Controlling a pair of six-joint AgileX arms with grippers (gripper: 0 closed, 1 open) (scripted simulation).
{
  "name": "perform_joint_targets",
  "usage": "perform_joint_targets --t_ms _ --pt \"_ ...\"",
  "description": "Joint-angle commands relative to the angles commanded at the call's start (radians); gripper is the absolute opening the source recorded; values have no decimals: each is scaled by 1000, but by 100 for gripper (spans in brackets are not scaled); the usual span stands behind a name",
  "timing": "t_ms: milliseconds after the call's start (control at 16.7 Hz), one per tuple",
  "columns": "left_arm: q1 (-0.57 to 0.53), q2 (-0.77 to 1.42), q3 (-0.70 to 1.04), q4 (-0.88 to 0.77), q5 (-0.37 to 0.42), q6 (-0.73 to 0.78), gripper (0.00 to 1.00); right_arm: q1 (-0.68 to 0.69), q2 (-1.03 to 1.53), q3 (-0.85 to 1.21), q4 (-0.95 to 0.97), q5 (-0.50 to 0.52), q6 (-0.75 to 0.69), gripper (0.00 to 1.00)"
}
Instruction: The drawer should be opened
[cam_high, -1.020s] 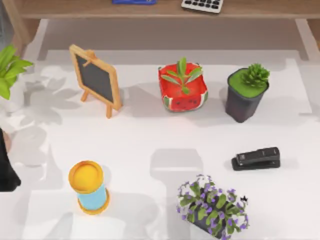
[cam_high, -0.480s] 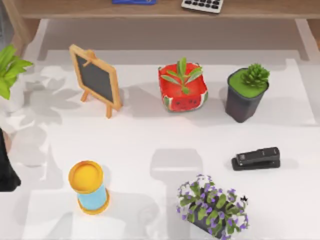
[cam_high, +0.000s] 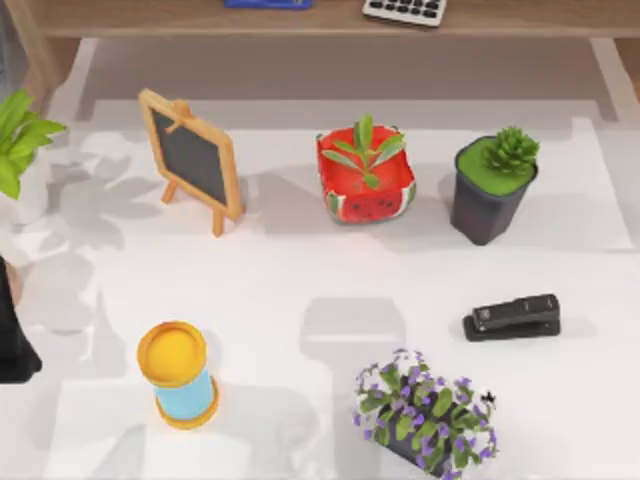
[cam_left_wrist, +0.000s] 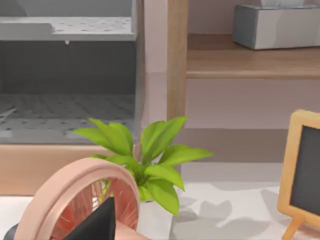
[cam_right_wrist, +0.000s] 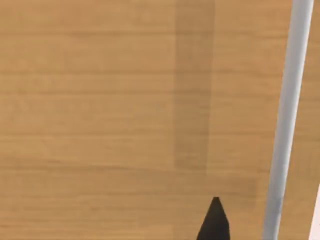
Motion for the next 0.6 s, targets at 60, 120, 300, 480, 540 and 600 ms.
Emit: perform_joint_targets --t_ms 60,120,300,480,540,600 --pt "0 0 0 0 0 0 100 0 0 0 0 0 0 75" --pt "0 0 0 0 0 0 100 0 0 0 0 0 0 83" --pt "0 0 0 0 0 0 100 0 0 0 0 0 0 100" --pt "0 0 0 0 0 0 100 0 0 0 0 0 0 100" --pt "0 0 0 0 0 0 100 0 0 0 0 0 0 100" --pt "0 0 0 0 0 0 100 0 0 0 0 0 0 100"
